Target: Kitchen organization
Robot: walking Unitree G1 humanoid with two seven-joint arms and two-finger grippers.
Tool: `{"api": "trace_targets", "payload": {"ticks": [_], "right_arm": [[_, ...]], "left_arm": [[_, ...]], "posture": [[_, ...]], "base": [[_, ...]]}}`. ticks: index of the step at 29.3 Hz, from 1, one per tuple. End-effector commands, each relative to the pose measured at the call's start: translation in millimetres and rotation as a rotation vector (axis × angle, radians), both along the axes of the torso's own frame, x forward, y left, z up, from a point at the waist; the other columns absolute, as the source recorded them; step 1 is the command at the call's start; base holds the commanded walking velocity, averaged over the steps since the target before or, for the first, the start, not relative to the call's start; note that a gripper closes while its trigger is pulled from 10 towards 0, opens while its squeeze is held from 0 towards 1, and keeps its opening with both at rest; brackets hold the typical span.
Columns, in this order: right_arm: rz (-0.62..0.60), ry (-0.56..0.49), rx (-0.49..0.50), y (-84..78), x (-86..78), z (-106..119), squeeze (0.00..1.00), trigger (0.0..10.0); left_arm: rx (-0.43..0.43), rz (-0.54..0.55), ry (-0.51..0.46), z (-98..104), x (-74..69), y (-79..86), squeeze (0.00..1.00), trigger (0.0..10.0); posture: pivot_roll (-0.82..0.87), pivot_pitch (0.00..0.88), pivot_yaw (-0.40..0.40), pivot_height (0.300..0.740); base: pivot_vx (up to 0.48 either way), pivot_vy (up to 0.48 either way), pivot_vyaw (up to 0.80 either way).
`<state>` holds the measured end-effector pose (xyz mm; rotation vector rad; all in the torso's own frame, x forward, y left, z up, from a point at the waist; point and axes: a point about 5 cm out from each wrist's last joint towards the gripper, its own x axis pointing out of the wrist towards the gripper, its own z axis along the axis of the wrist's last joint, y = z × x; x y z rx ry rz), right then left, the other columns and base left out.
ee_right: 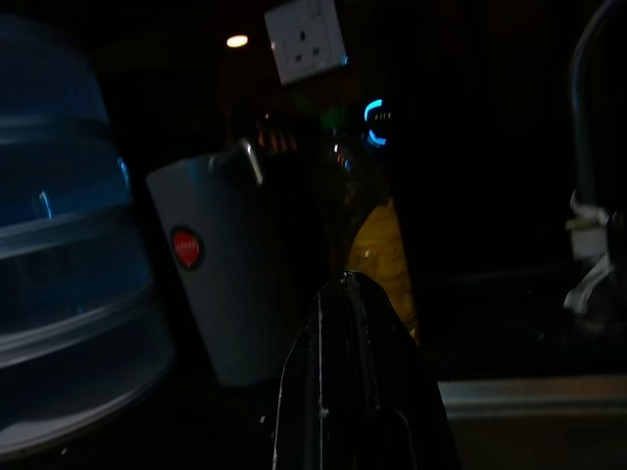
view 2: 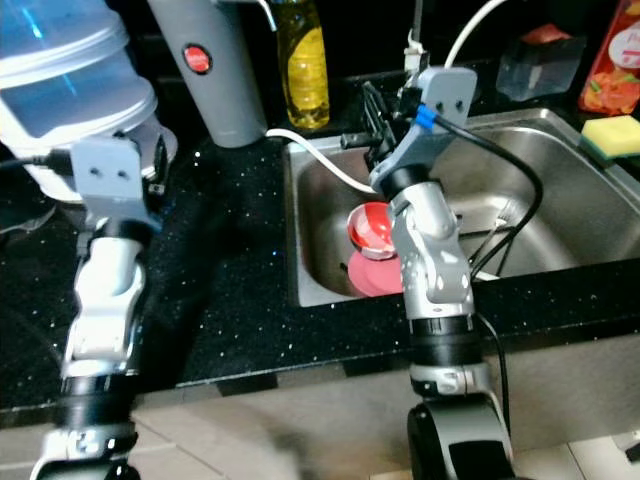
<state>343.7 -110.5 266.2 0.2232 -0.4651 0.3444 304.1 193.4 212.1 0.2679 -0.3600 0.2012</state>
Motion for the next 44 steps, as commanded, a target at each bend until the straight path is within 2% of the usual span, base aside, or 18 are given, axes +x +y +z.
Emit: {"api": "trace_targets", "payload": {"ticks": [1, 3, 7, 9, 12, 13, 16, 21, 24, 30, 37, 42, 44], "right_arm": [[0.03, 0.0, 0.003, 7.0, -2.6, 0, 0.0, 10.0], [0.03, 0.018, 0.019, 10.5, -4.6, -5, 0.0, 10.0], [0.009, 0.036, 0.019, 11.5, -6.3, -13, 0.0, 10.0], [-0.069, 0.064, -0.008, 2.3, -7.9, -26, 0.0, 10.0], [-0.1, 0.073, -0.02, -2.4, -8.8, -31, 0.0, 10.0], [-0.153, 0.08, -0.037, -14.5, -9.4, -35, 0.0, 10.0], [-0.24, 0.069, -0.056, -36.7, -10.8, -35, 0.0, 10.0], [-0.254, 0.058, -0.045, -38.8, -11.0, -32, 0.0, 10.0], [-0.239, 0.049, -0.045, -30.6, -10.9, -31, 0.0, 10.0], [-0.244, 0.044, -0.022, -28.5, -10.4, -29, 0.0, 10.0], [-0.237, 0.045, -0.026, -26.9, -8.8, -29, 0.0, 10.0], [-0.241, 0.041, -0.023, -28.3, -7.7, -27, 0.0, 10.0], [-0.242, 0.05, -0.02, -28.9, -6.0, -29, 0.0, 10.0]], "left_arm": [[-0.005, 0.023, 0.01, 1, -3.3, 1.5, 0.0, 10.0], [-0.003, 0.001, 0.047, -4, -7.3, -4.5, 0.0, 10.0], [-0.006, -0.052, 0.062, -5, -11.2, -15.2, 0.0, 10.0], [-0.016, -0.133, 0.041, -3, -16.1, -31.8, 0.0, 10.0], [-0.021, -0.158, 0.035, -3, -18.1, -37.2, 0.0, 10.0], [-0.033, -0.177, 0.045, -4, -19.2, -41.9, 0.0, 10.0], [-0.036, -0.21, 0.076, -8, -17.3, -47.0, 0.0, 10.0], [-0.042, -0.186, 0.09, -6, -10.5, -39.8, 0.0, 10.0], [-0.057, -0.146, 0.096, -4, -2.9, -32.3, 0.0, 10.0], [-0.053, -0.211, 0.095, -3, -3.2, -44.2, 0.0, 10.0], [-0.097, -0.201, 0.095, -3, -1.9, -42.9, 0.0, 10.0], [-0.097, -0.208, 0.098, -3, -0.9, -44.0, 0.0, 10.0], [-0.104, -0.181, 0.096, -2, 0.0, -39.2, 0.0, 10.0]], "posture": [[0.05, 0.012, 0.064, 0.74], [0.06, 0.01, 0.061, 0.74], [0.06, 0.0, 0.059, 0.74], [0.06, 0.0, 0.056, 0.74], [0.06, 0.0, 0.057, 0.74], [0.04, 0.0, 0.067, 0.74], [0.01, 0.0, 0.092, 0.74], [-0.01, 0.0, 0.097, 0.74], [-0.02, 0.0, 0.108, 0.74], [-0.02, 0.0, 0.111, 0.74], [-0.03, 0.0, 0.112, 0.74], [-0.02, 0.0, 0.108, 0.74], [-0.01, 0.0, 0.097, 0.74]], "base": [[0.0, 0.0, 0.0], [0.0, 0.0, 0.0], [0.0, 0.0, 0.0], [0.0, 0.0, 0.0], [0.0, 0.0, 0.0], [0.0, 0.0, 0.0], [0.0, 0.0, 0.0], [0.0, 0.0, 0.0], [0.0, 0.0, 0.0], [0.0, 0.0, 0.0], [0.0, 0.0, 0.0], [0.0, 0.0, 0.0], [0.0, 0.0, 0.0]]}}
